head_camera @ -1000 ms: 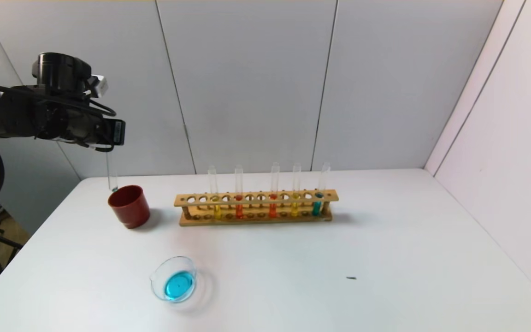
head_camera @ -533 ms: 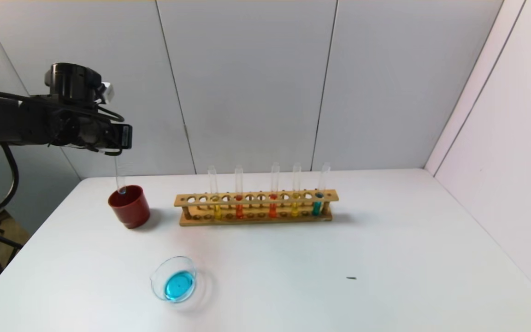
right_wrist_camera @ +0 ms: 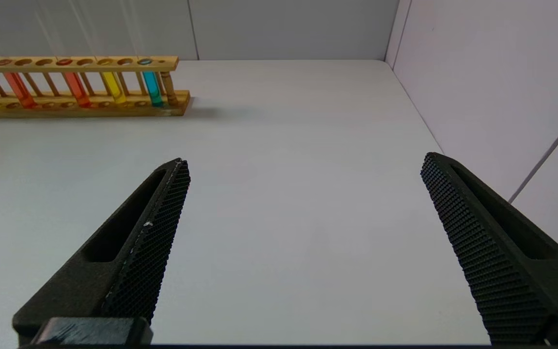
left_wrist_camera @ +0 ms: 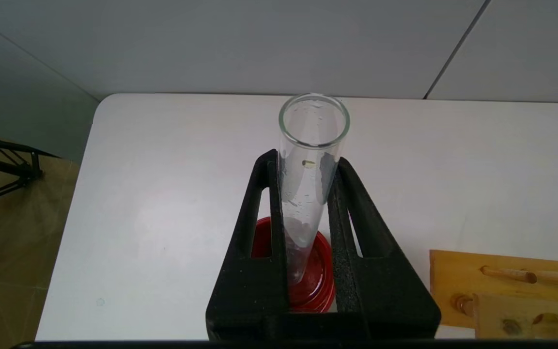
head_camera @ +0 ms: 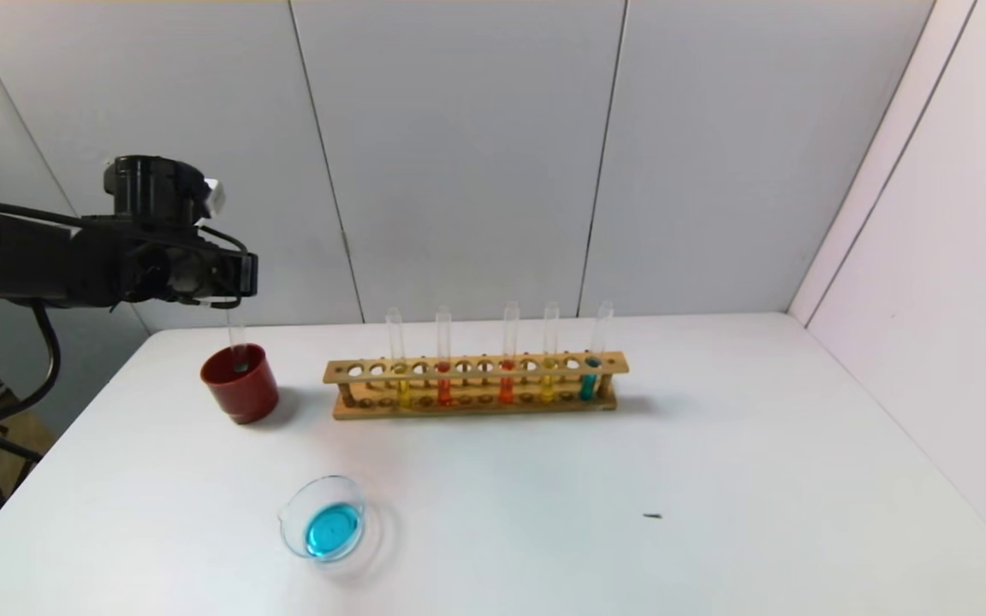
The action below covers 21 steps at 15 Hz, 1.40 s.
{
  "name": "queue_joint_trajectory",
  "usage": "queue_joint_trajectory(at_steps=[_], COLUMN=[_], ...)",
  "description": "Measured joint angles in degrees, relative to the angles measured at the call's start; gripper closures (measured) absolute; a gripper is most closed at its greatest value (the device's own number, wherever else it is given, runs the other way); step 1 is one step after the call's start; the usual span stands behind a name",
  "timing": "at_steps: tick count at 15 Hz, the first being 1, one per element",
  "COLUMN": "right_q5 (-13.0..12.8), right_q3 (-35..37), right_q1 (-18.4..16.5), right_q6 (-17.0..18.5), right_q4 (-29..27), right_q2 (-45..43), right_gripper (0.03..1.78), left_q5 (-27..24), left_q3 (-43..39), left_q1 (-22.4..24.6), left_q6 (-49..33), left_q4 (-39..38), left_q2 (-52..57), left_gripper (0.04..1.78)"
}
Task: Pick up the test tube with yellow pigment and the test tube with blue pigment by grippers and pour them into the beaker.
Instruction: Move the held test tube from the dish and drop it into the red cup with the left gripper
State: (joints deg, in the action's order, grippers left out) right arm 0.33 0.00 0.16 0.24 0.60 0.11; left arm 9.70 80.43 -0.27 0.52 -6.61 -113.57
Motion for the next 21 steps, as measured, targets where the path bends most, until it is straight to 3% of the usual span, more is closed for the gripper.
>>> queue_joint_trajectory(at_steps=[15, 18, 21], right_q5=[0.00, -0.02, -0.02], right_q3=[0.00, 0.00, 0.00], right_q1=[0.00, 0.00, 0.00], right_q6=[0.00, 0.02, 0.00], right_q4=[0.00, 0.00, 0.00], right_q2=[0.00, 0.00, 0.00], right_gripper=[0.07, 0.07, 0.07], left_q5=[-0.98, -1.27, -1.22], left_q3=[-14.01, -16.69, -17.24], left_q1=[-0.28, -0.26, -0.26], left_q6=[-0.17, -0.09, 0.13], left_q4=[-12.81, -15.65, -15.66], left_q2=[-0.68, -1.04, -0.71], left_gripper=[1.48, 1.23, 0.74])
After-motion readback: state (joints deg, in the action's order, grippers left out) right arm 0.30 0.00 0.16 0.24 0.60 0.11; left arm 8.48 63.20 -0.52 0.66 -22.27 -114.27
